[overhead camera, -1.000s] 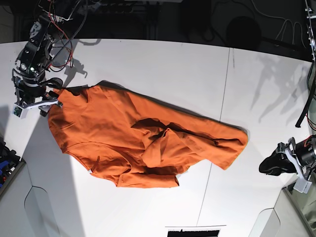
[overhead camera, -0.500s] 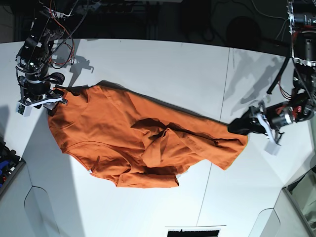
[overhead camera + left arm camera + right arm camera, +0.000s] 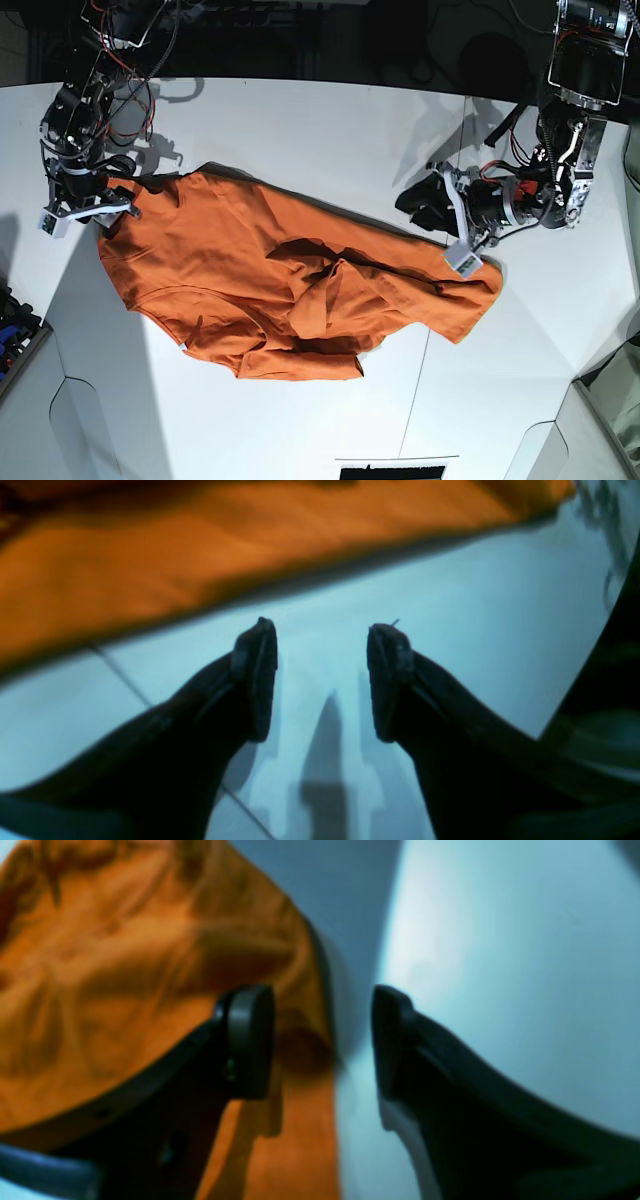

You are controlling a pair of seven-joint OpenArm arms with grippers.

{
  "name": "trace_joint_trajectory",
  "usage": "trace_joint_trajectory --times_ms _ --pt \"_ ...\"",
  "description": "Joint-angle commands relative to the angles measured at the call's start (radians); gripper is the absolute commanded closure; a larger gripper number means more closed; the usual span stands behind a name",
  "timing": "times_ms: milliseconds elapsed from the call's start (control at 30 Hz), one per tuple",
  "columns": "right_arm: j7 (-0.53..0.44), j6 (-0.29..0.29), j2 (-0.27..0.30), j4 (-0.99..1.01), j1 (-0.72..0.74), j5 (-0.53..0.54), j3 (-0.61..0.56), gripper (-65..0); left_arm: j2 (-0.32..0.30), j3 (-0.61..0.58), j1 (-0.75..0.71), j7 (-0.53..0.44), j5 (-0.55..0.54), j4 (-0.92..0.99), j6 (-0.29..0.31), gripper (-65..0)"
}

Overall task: Layout the t-shirt on the table in an organized manner, then fold the t-shirt properly
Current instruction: 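Release with the left gripper and regrasp the shirt nearer the middle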

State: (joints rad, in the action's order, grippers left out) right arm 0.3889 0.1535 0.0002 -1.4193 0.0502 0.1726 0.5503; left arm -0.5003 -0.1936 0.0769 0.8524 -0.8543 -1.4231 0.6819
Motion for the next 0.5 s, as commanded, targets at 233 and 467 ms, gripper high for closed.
trace_joint_trajectory --times_ms 233,467 --pt "0.013 0.103 -0.003 0.023 0.021 0.076 -0.004 -31.5 0.090 0.002 0.020 -0.079 0.075 -0.010 -0.072 -31.6" --pt "0.016 0.132 -0.003 0.023 0.021 0.082 -0.048 -31.2 0.186 0.002 0.049 -0.092 0.075 0.129 -0.072 -31.6"
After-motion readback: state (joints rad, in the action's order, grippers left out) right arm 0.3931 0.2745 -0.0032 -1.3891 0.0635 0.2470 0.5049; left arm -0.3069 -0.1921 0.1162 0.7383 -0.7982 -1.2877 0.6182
